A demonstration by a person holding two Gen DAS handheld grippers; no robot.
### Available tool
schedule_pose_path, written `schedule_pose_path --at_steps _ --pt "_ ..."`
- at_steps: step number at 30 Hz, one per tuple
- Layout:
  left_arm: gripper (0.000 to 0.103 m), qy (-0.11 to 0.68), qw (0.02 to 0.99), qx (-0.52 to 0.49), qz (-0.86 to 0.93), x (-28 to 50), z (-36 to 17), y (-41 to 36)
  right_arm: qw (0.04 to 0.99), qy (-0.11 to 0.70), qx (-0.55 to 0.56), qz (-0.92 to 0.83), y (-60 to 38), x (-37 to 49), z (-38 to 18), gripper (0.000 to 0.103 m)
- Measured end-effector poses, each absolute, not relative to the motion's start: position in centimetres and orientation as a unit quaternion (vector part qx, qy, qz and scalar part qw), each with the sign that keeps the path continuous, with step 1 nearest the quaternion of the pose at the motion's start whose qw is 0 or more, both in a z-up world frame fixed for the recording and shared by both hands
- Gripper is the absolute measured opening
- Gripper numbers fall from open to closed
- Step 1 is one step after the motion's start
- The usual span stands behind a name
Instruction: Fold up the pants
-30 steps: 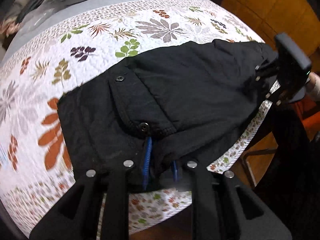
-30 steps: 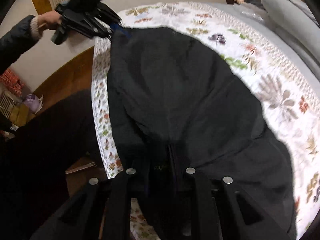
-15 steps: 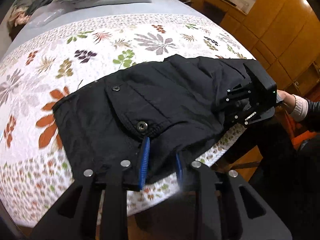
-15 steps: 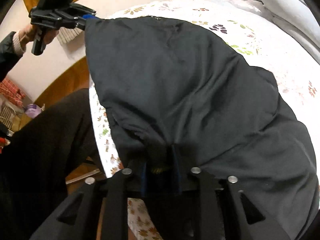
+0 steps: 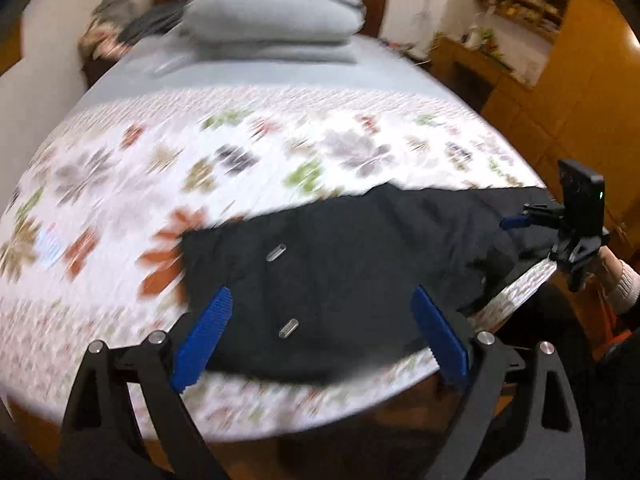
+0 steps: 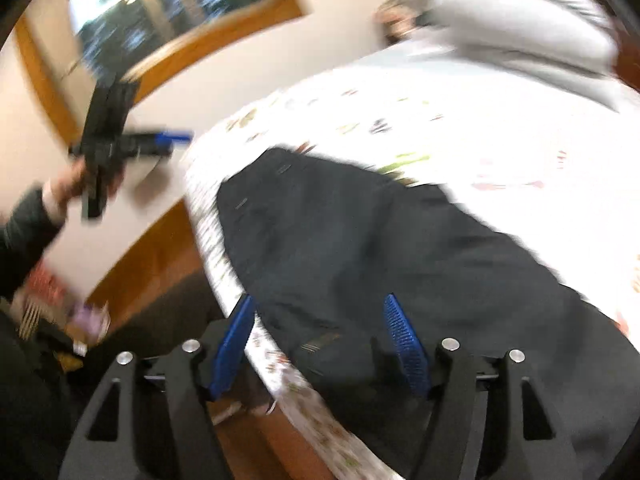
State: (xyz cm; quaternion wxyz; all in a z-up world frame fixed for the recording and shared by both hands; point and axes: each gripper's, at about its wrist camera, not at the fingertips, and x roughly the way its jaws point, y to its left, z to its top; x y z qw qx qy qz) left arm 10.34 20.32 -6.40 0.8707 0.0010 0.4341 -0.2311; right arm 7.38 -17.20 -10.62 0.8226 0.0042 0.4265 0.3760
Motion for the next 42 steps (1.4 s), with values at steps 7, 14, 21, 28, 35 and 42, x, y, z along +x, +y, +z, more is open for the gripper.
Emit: schedule_pose_path --at_steps 7,14,21,28,35,42 --pt "0.092 0.434 0.852 0.003 -0.293 13.5 -11.0 10.9 0.870 0.467 0.106 0.121 -39.0 3.3 -10.6 0.071" --pt "0.092 0.421 0.852 0.048 -0.308 13.3 -14.2 2.1 0.860 0.471 0.196 -0.001 -49.8 -3.4 -15.7 0.071" --pt "0.094 0.393 0.860 0.071 -0.316 12.5 -15.2 -5.3 0.861 0.451 0.234 0.017 -50.5 -4.6 -18.8 0.071" --pt "0.095 0.392 0.848 0.118 -0.336 12.0 -16.6 -9.0 0.857 0.414 0.305 0.016 -52.3 -4.6 -20.0 0.070" --pt "0.095 0.409 0.835 0.137 -0.341 11.8 -18.2 -9.9 0.841 0.387 0.378 0.023 -54.3 -4.7 -20.4 0.070" --pt "0.095 0.411 0.838 0.127 -0.336 12.0 -19.1 -9.9 0.829 0.414 0.377 -0.022 -54.9 -4.3 -21.5 0.071"
